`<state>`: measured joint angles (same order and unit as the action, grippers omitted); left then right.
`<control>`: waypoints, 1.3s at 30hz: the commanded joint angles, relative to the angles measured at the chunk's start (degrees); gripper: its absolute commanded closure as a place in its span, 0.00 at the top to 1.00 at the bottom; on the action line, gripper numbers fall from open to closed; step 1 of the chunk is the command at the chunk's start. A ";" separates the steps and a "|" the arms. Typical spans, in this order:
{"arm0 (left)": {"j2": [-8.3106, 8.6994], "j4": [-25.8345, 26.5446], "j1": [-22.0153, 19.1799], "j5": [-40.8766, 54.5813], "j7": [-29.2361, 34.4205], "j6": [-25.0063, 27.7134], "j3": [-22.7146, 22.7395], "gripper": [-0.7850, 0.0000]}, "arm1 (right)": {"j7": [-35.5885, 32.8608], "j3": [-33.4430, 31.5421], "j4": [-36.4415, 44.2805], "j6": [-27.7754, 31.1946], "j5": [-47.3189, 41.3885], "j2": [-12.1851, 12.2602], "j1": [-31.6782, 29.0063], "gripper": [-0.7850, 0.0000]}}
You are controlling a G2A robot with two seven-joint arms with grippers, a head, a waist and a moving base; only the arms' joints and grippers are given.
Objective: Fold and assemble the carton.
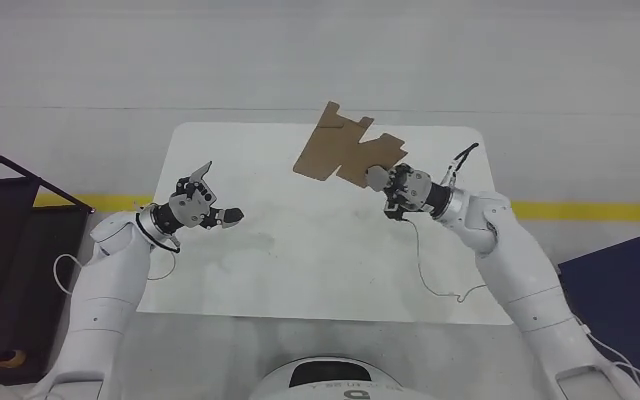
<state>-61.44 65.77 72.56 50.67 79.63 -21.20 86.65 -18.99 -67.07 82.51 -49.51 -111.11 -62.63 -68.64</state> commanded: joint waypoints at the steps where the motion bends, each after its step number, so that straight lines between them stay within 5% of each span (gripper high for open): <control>1: 0.00 0.00 0.00 0.00 0.00 0.00 0.00 1.00 | -7.71 0.06 -0.07 5.30 9.57 -0.07 -0.64 0.00; 5: 0.00 0.00 0.00 0.00 0.00 0.00 0.00 1.00 | -14.19 1.09 -1.78 7.15 15.01 -0.20 -1.25 0.00; 19: 0.00 0.00 0.00 0.00 0.00 0.00 0.00 1.00 | -13.35 0.98 -1.50 8.05 15.79 -0.19 -1.31 0.00; 26: 0.00 0.00 0.00 0.00 0.00 0.00 0.00 1.00 | -6.88 -1.06 6.68 21.58 29.26 0.37 -5.95 0.00; 34: 0.00 0.00 0.00 0.00 0.00 0.00 0.00 1.00 | 2.74 1.94 14.58 52.43 60.99 0.07 -13.63 0.00; 39: 0.00 0.00 0.00 0.00 0.00 0.00 0.00 1.00 | 4.57 2.84 14.59 54.60 63.71 -0.15 -13.94 0.00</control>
<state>-61.44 65.77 72.56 50.67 79.63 -21.20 86.65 -14.22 -64.17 97.11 5.46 -46.37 -62.79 -82.60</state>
